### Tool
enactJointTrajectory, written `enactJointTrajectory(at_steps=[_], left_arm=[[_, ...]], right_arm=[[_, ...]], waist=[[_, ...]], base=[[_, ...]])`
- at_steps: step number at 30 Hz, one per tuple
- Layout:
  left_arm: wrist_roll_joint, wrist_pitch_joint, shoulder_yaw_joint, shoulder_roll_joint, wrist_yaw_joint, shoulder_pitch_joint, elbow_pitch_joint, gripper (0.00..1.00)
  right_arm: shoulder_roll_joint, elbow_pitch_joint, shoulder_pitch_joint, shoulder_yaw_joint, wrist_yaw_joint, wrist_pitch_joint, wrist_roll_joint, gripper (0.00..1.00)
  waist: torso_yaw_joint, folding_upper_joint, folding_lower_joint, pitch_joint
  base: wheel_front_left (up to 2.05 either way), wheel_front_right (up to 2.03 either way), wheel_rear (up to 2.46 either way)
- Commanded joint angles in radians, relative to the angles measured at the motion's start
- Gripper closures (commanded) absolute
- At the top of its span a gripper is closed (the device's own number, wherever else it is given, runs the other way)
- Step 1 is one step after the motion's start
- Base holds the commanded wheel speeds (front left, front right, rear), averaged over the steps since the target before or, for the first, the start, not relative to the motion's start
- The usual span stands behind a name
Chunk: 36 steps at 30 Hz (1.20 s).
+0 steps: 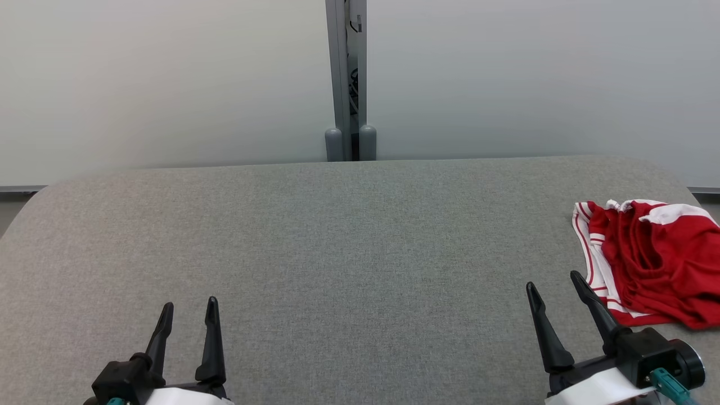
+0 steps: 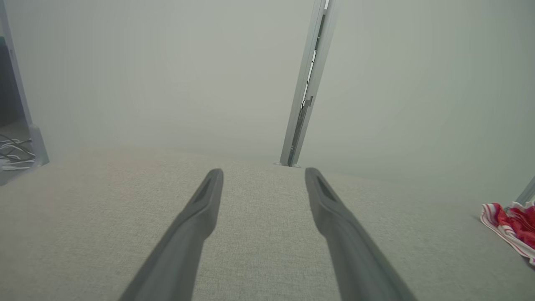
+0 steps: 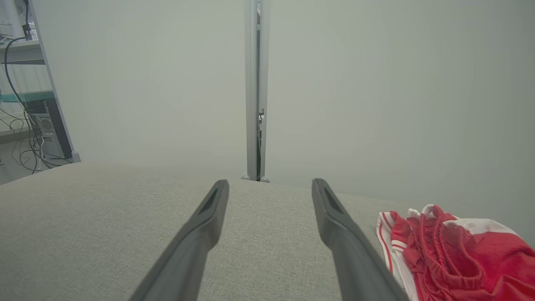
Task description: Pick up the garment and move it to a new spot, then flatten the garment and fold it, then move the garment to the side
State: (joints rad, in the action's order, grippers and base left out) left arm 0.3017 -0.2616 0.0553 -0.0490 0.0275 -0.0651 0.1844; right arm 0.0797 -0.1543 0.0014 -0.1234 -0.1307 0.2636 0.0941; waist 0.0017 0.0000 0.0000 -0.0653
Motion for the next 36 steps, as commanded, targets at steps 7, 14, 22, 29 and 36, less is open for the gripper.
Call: enactJointTrajectory(at_steps=[7,14,22,29,36], left_arm=[[0.006,-0.004,-0.008,-0.004,-0.008,-0.004,0.007,0.00],[0.030,-0.004,-0.017,-0.004,-0.019,-0.001,0.018,0.00],[0.037,-0.004,-0.024,-0.004,-0.030,0.000,0.027,0.00],[0.042,-0.004,-0.028,-0.004,-0.030,0.002,0.032,0.00],[0.040,-0.004,-0.027,-0.004,-0.025,0.005,0.038,0.00]], right_arm=[[0.007,-0.011,-0.006,-0.001,0.000,0.001,-0.019,0.00],[0.002,-0.014,-0.009,0.001,0.000,0.001,-0.024,0.00],[-0.001,-0.016,-0.009,0.002,0.000,0.001,-0.027,0.00],[-0.002,-0.017,-0.009,-0.001,0.000,0.001,-0.029,0.00],[-0.003,-0.020,-0.011,-0.005,0.000,0.001,-0.028,0.00]], waist=[[0.000,0.0000,0.0000,0.002],[0.000,0.0000,0.0000,0.005],[-0.001,0.0000,0.0000,0.007],[0.000,0.0000,0.0000,0.009],[0.000,0.0000,0.0000,0.011]], base=[[0.00,0.00,0.00],[0.00,0.00,0.00],[0.00,0.00,0.00],[0.00,0.00,0.00],[0.00,0.00,0.00]])
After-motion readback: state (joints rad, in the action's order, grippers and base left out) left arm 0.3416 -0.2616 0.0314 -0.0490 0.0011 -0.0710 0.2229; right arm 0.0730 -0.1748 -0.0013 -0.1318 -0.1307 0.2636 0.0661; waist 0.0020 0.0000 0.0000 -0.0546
